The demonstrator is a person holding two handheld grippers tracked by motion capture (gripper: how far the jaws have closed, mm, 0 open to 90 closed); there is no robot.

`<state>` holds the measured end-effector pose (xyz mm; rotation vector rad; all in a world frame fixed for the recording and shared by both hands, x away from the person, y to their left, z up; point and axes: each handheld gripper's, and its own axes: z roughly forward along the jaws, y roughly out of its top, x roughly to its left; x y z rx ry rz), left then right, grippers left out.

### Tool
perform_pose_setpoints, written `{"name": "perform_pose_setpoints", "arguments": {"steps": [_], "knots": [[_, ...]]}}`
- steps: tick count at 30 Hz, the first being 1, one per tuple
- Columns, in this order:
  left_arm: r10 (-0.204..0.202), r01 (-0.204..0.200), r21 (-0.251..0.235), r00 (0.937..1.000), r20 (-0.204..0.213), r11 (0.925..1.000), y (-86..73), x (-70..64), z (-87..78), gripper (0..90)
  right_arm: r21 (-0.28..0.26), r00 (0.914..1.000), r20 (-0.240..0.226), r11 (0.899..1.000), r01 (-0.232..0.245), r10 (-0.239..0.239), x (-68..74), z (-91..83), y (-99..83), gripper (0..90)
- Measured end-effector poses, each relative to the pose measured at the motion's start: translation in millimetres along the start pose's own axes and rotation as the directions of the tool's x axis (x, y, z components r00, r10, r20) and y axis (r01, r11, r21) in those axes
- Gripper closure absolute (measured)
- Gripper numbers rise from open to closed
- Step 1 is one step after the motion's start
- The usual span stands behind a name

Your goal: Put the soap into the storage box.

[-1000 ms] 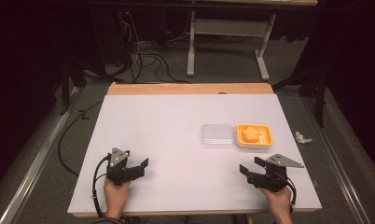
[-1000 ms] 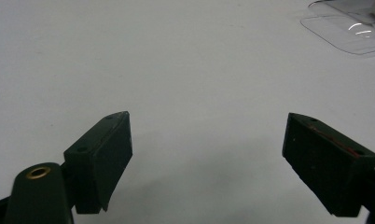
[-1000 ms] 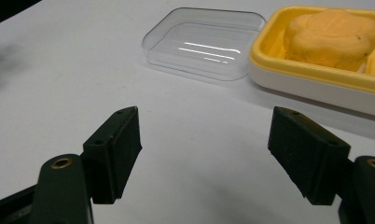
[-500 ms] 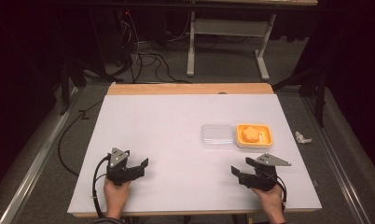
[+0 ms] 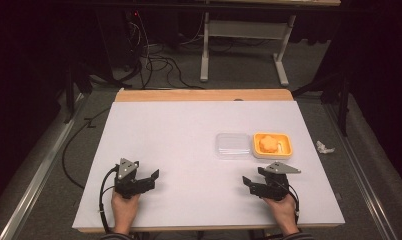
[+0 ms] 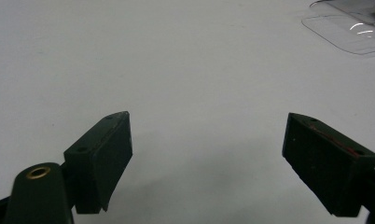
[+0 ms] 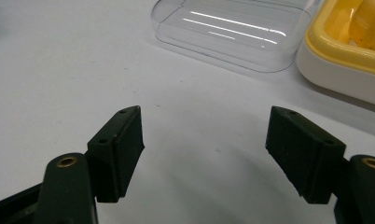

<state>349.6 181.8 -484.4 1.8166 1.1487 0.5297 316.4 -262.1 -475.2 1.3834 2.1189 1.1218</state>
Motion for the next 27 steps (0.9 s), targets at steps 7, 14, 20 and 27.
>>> {"name": "perform_pose_setpoints", "arguments": {"steps": [7, 14, 20, 27], "knots": [[-0.001, 0.001, -0.002, 1.0, 0.001, 1.0, -0.1, 0.0, -0.1, 16.4, 0.016, 0.9998, 0.017, 1.0, 0.013, -0.013, 0.4, 6.2, 0.6, 28.0], [0.0, 0.0, -0.002, 1.0, 0.0, 1.0, -0.1, -0.1, -0.2, 16.4, 0.031, 0.9987, 0.048, 0.999, 0.016, -0.017, 0.1, 8.7, 0.5, 28.3], [-0.002, 0.002, -0.003, 1.0, -0.001, 1.0, -0.2, 0.2, -0.4, 16.4, 0.063, 0.9968, 0.072, 0.998, 0.03, -0.034, 2.4, 12.5, 0.8, 27.6], [-0.002, 0.002, -0.005, 1.0, 0.0, 1.0, -0.3, 0.0, -0.5, 16.3, 0.094, 0.992, 0.103, 0.994, 0.064, -0.073, 7.2, 15.6, 1.3, 27.2]]}}
